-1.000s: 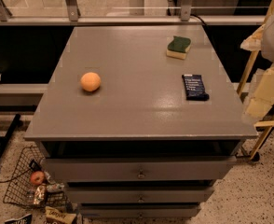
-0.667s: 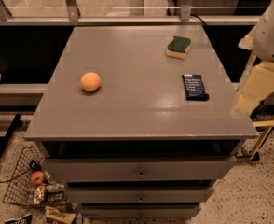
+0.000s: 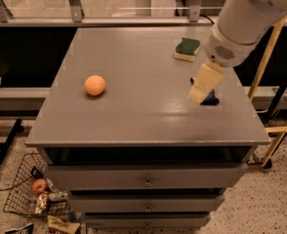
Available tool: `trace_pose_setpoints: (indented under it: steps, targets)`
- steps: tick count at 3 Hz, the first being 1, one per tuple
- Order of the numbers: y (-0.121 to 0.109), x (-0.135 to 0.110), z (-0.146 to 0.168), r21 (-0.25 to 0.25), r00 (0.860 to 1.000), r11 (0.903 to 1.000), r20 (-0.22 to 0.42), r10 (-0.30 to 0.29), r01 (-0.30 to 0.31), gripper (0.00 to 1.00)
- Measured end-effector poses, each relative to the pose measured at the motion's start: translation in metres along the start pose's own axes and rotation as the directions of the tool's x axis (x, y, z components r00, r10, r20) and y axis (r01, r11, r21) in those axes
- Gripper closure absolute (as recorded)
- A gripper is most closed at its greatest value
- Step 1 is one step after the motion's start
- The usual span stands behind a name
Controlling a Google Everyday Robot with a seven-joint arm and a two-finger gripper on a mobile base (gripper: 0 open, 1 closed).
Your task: Move rxbar blueberry near orange
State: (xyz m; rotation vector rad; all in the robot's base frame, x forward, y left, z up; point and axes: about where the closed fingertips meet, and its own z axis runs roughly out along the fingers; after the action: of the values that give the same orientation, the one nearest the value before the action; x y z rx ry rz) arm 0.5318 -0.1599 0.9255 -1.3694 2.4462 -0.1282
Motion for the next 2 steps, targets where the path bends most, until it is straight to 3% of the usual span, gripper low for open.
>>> trace_pose_setpoints:
  steps: [1,2]
  targets:
    - [-0.015,-0.006,0.03,-0.04,0.973,0.9741,0.051,0.225,-0.223,0.0]
    - [-0.031,0.008,0.052,-0.083,0.85,0.8527,0.077,0.521,-0.516,0.0]
